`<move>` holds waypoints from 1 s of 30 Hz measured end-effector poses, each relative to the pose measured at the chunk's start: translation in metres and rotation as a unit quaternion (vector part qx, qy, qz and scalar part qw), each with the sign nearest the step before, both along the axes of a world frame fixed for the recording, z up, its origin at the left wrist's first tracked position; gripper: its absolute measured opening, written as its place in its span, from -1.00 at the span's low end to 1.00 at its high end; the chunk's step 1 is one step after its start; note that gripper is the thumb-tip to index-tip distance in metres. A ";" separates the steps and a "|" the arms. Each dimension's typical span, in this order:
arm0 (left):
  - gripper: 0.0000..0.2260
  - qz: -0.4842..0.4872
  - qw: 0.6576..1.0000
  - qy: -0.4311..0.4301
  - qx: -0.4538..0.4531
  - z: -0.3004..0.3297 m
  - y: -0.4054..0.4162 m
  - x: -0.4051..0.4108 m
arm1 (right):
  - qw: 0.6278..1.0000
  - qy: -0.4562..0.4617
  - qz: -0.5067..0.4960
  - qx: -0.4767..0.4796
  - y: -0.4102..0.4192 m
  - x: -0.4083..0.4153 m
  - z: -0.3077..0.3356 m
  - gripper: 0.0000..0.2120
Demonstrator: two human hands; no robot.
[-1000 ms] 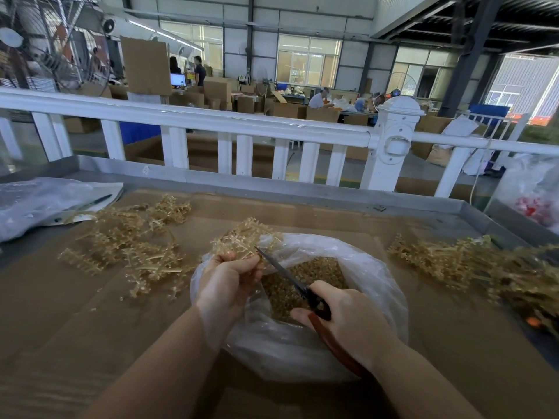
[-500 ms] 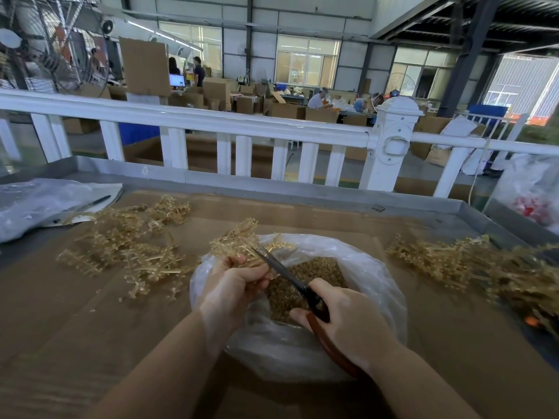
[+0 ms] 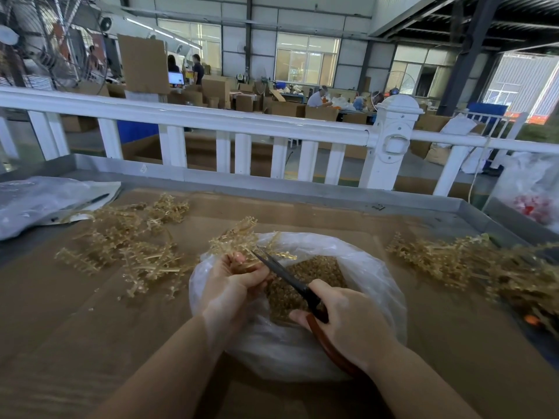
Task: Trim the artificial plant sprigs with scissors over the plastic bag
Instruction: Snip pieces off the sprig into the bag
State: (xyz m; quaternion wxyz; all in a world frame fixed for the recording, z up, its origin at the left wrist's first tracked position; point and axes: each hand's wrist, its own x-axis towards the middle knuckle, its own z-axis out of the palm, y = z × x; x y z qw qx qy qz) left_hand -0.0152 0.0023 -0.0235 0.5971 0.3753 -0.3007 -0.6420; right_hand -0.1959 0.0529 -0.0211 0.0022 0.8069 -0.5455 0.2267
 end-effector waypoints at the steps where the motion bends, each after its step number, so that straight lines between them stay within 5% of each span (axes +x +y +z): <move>1: -0.73 0.007 1.000 -0.008 -0.008 -0.001 0.000 -0.001 | 1.000 0.002 -0.002 -0.003 0.000 0.000 0.000 -0.65; 11: -0.73 0.031 0.996 -0.073 -0.044 -0.007 -0.002 0.000 | 1.000 -0.010 0.005 0.016 0.000 -0.001 0.001 -0.68; 30: -0.77 0.000 1.000 -0.025 -0.012 -0.013 -0.001 -0.003 | 1.000 -0.004 0.010 0.027 -0.001 -0.002 0.002 -0.65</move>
